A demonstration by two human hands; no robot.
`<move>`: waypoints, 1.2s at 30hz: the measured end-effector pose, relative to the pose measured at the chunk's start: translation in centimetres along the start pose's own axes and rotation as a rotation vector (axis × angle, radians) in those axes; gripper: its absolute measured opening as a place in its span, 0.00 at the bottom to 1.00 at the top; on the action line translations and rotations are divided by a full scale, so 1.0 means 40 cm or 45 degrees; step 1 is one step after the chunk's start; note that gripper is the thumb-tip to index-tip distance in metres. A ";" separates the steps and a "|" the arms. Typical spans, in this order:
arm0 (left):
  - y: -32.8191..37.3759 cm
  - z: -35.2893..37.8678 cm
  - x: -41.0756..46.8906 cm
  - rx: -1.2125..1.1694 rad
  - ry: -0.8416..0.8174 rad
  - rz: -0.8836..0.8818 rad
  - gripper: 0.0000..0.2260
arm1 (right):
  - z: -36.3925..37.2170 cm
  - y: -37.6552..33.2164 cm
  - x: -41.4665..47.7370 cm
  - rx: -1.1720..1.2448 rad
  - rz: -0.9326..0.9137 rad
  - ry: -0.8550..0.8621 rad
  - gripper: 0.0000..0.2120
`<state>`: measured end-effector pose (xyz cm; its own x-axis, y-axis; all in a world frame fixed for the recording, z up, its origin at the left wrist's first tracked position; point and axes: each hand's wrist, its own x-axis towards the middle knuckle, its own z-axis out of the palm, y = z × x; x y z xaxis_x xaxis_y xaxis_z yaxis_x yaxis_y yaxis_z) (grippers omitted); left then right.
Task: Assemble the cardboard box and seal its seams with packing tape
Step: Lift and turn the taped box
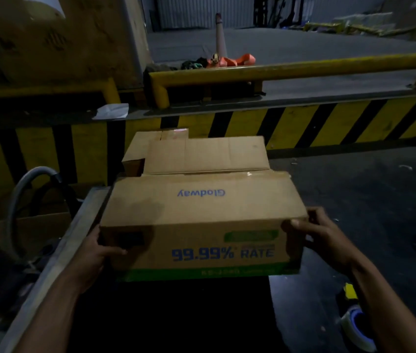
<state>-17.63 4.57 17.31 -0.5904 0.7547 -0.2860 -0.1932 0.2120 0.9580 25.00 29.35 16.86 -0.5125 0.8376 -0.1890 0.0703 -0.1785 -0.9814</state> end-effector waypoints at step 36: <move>-0.329 0.107 -0.013 1.153 0.097 0.036 0.59 | 0.042 0.365 0.005 -1.248 -0.080 -0.060 0.56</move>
<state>-11.43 4.06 4.94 -0.6421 0.7306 -0.2322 0.4927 0.6254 0.6051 24.47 26.06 2.56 -0.5719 0.8056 -0.1547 0.7097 0.3913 -0.5858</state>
